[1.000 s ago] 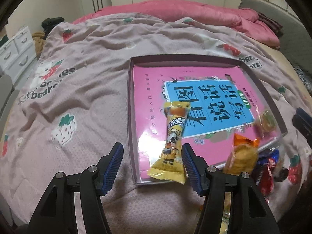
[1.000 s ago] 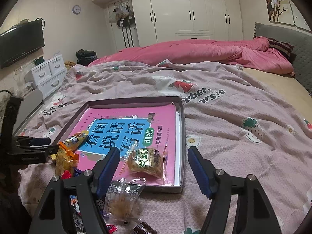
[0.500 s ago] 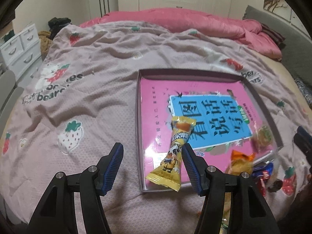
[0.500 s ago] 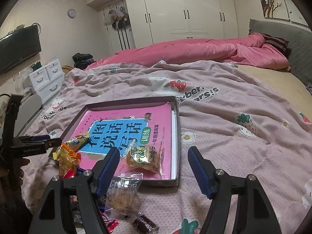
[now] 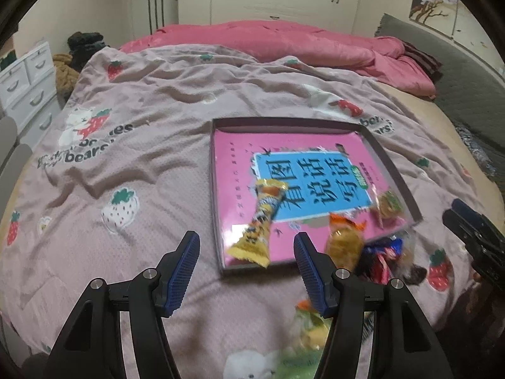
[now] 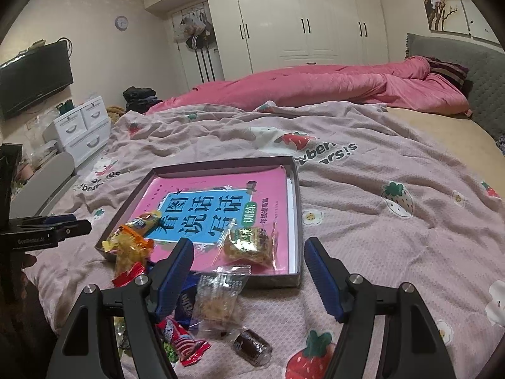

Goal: Organize snacks
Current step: 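Move both open tools back toward the snack pile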

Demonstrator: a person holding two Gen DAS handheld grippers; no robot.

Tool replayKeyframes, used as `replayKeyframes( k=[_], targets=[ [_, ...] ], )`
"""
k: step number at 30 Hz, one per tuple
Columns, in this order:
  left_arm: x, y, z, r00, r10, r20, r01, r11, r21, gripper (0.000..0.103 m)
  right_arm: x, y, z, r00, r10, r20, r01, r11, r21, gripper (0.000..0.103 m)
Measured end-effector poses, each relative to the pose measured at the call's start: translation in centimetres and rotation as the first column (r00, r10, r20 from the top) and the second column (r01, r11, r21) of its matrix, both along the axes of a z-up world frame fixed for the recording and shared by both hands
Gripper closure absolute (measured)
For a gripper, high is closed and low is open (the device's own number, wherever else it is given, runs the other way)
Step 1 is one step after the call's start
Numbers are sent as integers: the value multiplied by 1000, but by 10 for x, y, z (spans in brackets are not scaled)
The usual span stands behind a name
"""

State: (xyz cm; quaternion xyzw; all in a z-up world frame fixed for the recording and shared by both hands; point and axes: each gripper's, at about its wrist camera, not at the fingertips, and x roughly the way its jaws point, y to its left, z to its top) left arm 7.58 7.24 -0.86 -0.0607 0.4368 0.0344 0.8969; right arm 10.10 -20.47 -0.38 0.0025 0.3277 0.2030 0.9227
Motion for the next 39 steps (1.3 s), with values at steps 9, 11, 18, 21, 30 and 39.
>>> replayKeyframes(
  k=[9, 11, 18, 21, 30, 39],
  targets=[
    [-19, -13, -9, 998, -45, -43, 44, 999, -17, 39, -8, -3, 3, 1000, -8, -3, 8, 1000, -4, 31],
    [-21, -17, -11, 997, -60, -54, 59, 998, -12, 39, -11, -6, 4, 1000, -12, -6, 12, 1000, 0, 31],
    [-28, -21, -15, 993, -94, -75, 93, 995, -19, 39, -15, -11, 3, 1000, -21, -21, 21, 1000, -3, 31],
    [-32, -23, -17, 990, -106, -88, 104, 994, -28, 39, -17, -11, 2, 999, -22, -28, 22, 1000, -7, 31],
    [-39, -32, -29, 981, -141, -135, 134, 989, -61, 39, -21, -9, 0, 999, -16, -39, 15, 1000, -24, 31],
    [-40, -42, -46, 966, -175, -191, 162, 984, -80, 39, -25, -6, -10, 996, -12, -93, 8, 999, -43, 31]
  ],
)
